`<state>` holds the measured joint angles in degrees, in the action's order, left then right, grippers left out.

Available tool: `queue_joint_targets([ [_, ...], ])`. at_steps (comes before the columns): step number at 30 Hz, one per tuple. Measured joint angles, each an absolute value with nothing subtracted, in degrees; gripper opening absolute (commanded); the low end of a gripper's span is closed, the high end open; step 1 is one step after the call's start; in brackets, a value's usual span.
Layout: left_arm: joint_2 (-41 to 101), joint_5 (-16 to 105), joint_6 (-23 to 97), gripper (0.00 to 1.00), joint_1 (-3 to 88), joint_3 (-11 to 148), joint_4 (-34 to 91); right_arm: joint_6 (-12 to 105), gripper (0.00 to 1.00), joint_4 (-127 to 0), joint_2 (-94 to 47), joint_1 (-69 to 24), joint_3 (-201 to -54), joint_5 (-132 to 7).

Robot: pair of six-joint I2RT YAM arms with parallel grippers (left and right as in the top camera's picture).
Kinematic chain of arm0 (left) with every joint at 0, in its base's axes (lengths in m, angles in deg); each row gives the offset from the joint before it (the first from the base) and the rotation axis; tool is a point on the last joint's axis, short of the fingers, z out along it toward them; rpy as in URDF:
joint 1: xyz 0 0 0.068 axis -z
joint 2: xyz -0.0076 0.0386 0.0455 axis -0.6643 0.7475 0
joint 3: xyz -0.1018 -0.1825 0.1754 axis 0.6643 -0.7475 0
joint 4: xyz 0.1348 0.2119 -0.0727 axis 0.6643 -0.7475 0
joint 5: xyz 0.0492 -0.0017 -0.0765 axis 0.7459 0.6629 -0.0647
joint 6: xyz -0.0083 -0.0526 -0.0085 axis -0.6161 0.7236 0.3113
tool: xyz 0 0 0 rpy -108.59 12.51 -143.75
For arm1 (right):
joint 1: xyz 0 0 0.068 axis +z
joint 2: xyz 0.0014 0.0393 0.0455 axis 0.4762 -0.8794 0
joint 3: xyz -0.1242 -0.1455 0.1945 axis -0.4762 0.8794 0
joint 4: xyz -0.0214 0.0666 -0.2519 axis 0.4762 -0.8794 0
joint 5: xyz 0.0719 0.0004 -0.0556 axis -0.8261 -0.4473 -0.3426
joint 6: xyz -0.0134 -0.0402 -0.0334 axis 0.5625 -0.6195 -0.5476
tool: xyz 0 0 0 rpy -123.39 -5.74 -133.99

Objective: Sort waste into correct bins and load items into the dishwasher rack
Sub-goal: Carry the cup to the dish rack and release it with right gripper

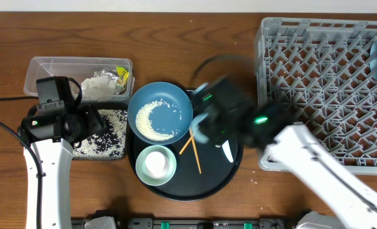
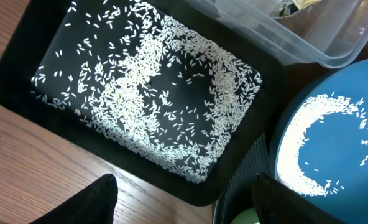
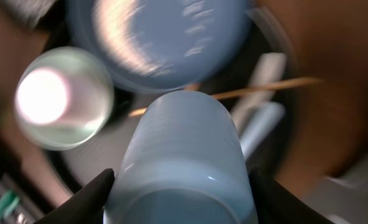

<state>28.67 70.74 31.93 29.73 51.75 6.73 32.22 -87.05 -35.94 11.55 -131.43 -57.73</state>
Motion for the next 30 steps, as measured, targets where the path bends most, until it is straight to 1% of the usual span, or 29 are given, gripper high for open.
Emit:
queue_joint_targets([
  [3,28.7,70.7,31.9,0.71,29.7,51.8,6.7,33.0,0.44,-88.1,-33.0,2.3,-131.7,-57.4],
  [6,28.7,70.7,31.9,0.71,29.7,51.8,6.7,34.2,0.47,-88.6,-31.4,-9.0,-131.7,-56.5],
  [11,28.7,70.7,31.9,0.71,29.7,51.8,6.7,35.6,0.44,-87.1,-31.9,-26.0,-131.7,-54.5],
  [14,28.7,70.7,31.9,0.71,29.7,51.8,6.7,36.1,0.42,-84.0,-32.7,-36.4,-131.7,-53.9],
  [17,28.7,70.7,31.9,0.71,29.7,51.8,6.7,36.4,0.42,-81.1,-33.6,-44.4,-131.7,-53.2],
  [23,28.7,70.7,32.1,0.71,29.7,51.8,6.7,36.6,0.42,-75.2,-37.3,-55.0,-131.7,-53.0],
  [30,28.7,70.7,32.1,0.71,29.7,51.8,6.7,38.3,0.39,-68.7,-43.8,-61.7,-131.7,-52.7],
])
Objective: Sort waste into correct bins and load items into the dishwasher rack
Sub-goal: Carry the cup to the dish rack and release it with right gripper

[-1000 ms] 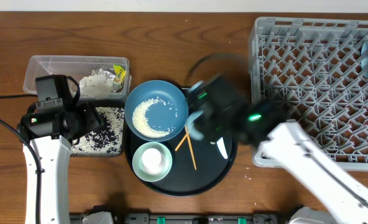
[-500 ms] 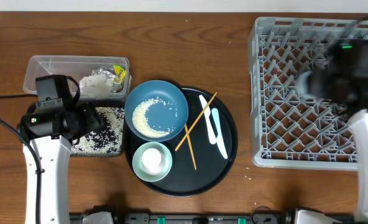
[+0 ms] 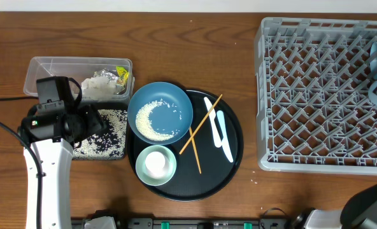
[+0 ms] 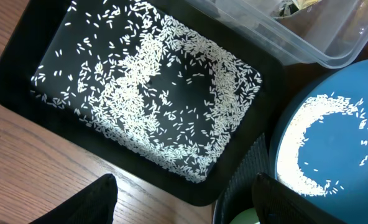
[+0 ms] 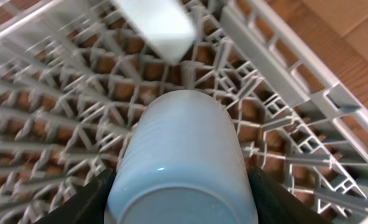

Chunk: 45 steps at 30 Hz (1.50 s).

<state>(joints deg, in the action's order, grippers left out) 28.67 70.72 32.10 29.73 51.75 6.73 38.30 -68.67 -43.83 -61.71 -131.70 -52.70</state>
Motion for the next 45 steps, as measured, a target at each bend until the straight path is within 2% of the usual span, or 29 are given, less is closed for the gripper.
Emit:
queue_joint_targets([
  [12,28.7,70.7,32.1,0.71,29.7,51.8,6.7,43.6,0.32,-59.4,-47.3,-66.4,-131.7,-47.4],
  [27,28.7,70.7,32.1,0.71,29.7,51.8,6.2,46.2,0.33,-53.4,-56.5,-67.3,-131.7,-45.7],
  [29,28.7,70.7,32.1,0.71,29.7,51.8,6.0,46.2,0.4,-53.3,-57.6,-67.3,-131.7,-45.8],
  [30,28.7,70.7,32.1,0.71,29.7,51.8,5.9,46.3,0.51,-53.3,-58.0,-67.3,-131.7,-45.9],
  [31,28.7,70.7,32.1,0.71,29.7,51.8,5.9,46.3,0.67,-53.3,-58.3,-67.3,-131.7,-46.0],
  [32,28.7,70.7,32.1,0.71,29.7,51.8,5.9,46.4,0.92,-53.2,-58.5,-67.3,-131.7,-45.9],
  [33,28.7,70.7,32.1,0.71,29.7,51.8,5.9,46.5,0.99,-53.0,-58.6,-67.3,-131.7,-46.0],
  [45,28.7,70.7,32.1,0.71,29.7,51.8,5.3,43.9,0.99,-53.2,-53.1,-67.1,-131.8,-55.8],
])
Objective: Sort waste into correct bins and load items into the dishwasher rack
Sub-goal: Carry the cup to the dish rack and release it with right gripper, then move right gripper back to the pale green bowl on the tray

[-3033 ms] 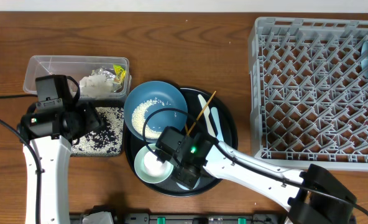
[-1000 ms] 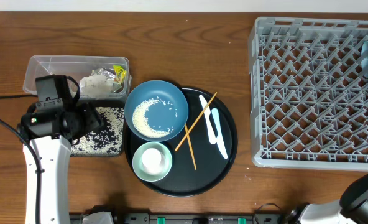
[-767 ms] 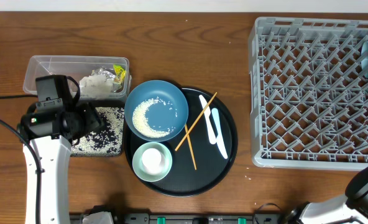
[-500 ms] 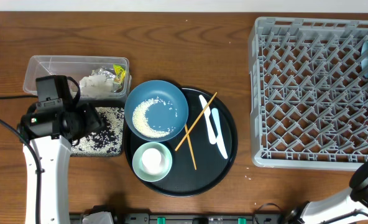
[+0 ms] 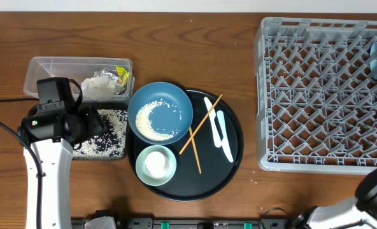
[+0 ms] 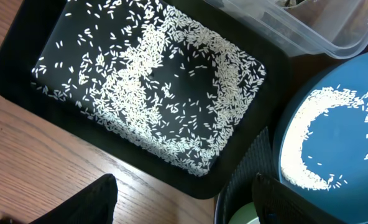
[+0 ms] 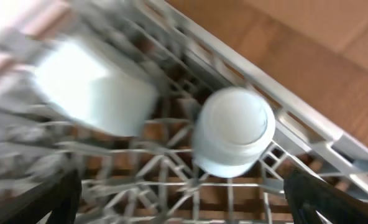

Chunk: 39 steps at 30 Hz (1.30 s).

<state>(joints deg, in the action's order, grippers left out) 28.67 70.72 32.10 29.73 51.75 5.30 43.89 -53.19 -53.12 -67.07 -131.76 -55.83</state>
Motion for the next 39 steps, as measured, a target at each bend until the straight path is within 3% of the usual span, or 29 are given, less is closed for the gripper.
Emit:
queue_joint_targets([
  [4,28.7,70.7,32.1,0.71,29.7,51.8,5.3,41.9,0.99,-57.0,-46.6,-65.1,-132.2,-61.0],
  [10,28.7,70.7,32.1,0.71,29.7,51.8,5.3,38.2,0.99,-67.6,-40.4,-54.8,-132.9,-68.1],
  [18,28.7,70.7,32.1,0.71,29.7,51.8,5.3,36.4,0.99,-77.3,-40.4,-33.9,-132.9,-71.1],
  [29,28.7,70.7,32.1,0.71,29.7,51.8,5.3,31.7,0.99,-80.9,-41.0,-2.5,-132.9,-70.8],
  [39,28.7,70.7,32.1,0.71,29.7,51.8,5.3,26.0,0.99,-81.0,-48.5,17.9,-132.9,-71.0],
])
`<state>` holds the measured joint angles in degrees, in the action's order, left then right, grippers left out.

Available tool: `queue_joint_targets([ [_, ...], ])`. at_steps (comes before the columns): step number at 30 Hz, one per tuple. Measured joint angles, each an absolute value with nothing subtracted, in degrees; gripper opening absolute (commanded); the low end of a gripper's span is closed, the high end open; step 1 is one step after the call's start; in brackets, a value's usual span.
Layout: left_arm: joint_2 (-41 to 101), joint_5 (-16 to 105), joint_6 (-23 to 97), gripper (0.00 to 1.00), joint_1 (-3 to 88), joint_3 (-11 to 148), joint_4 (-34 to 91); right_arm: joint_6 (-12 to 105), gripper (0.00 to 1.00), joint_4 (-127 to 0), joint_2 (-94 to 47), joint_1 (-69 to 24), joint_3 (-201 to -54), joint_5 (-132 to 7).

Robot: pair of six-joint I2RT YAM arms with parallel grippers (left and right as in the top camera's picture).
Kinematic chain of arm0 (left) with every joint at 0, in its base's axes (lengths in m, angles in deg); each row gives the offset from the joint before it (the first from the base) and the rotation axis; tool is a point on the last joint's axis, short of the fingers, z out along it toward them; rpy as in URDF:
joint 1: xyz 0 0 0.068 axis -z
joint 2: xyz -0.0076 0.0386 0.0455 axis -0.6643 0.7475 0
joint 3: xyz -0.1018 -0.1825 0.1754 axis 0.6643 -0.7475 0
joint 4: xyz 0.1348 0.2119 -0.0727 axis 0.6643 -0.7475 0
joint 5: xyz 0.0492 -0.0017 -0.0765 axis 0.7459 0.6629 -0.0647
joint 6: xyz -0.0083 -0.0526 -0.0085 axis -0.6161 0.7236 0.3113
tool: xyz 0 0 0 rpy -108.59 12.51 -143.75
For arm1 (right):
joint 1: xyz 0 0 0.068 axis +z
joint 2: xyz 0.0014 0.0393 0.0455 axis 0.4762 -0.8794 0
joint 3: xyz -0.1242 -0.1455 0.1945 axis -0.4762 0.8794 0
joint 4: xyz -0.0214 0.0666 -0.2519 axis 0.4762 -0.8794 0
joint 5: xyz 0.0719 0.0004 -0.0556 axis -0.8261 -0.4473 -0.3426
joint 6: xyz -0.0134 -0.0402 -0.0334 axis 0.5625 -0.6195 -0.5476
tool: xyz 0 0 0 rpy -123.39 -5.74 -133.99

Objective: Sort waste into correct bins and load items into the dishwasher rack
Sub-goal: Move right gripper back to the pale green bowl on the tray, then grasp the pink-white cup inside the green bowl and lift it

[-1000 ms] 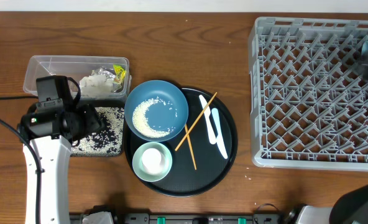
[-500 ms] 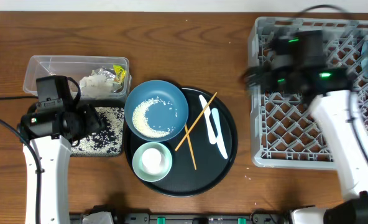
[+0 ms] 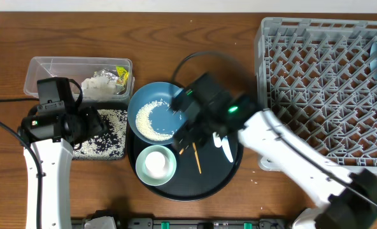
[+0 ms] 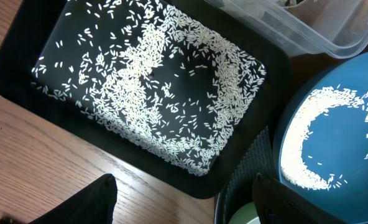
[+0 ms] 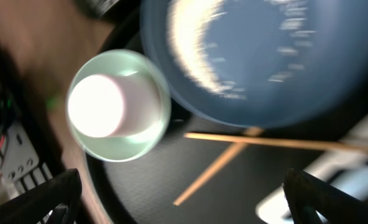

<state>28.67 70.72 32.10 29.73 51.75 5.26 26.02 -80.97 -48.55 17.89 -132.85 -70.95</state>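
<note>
My right gripper (image 3: 187,129) (image 5: 184,205) hangs open and empty over the round black tray (image 3: 214,181), just above the chopsticks (image 5: 234,158) and beside the green bowl (image 5: 119,106), which has a white cup inside. A blue plate (image 3: 153,111) with rice lies at the tray's back left. At the tray's right lies a white utensil (image 3: 227,151). In the grey dishwasher rack (image 3: 316,95) two pale cups stand at the right edge. My left gripper (image 4: 184,205) is open over the front edge of the black rice tray (image 4: 153,106).
A clear bin (image 3: 80,79) holding wrappers stands behind the black rice tray at the left. The right arm stretches across from the lower right, covering part of the round tray and the rack's left front corner. Bare wood lies along the table's front.
My right gripper was open over the rack's right edge above the set-down cup. Now it is open over the round tray by the chopsticks and green bowl. The left gripper has not moved.
First my right gripper held a light blue cup above the round tray. Then it held the cup over the rack beside a white cup. Later the cup stood in the rack with the gripper open above it. Now that gripper is over the tray, empty.
</note>
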Motion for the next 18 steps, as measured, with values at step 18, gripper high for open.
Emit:
queue_joint_targets([
  [18,28.7,70.7,32.1,0.71,29.7,51.8,5.3,26.0,0.97,-72.9,-58.6,29.1,-132.9,-70.4],
])
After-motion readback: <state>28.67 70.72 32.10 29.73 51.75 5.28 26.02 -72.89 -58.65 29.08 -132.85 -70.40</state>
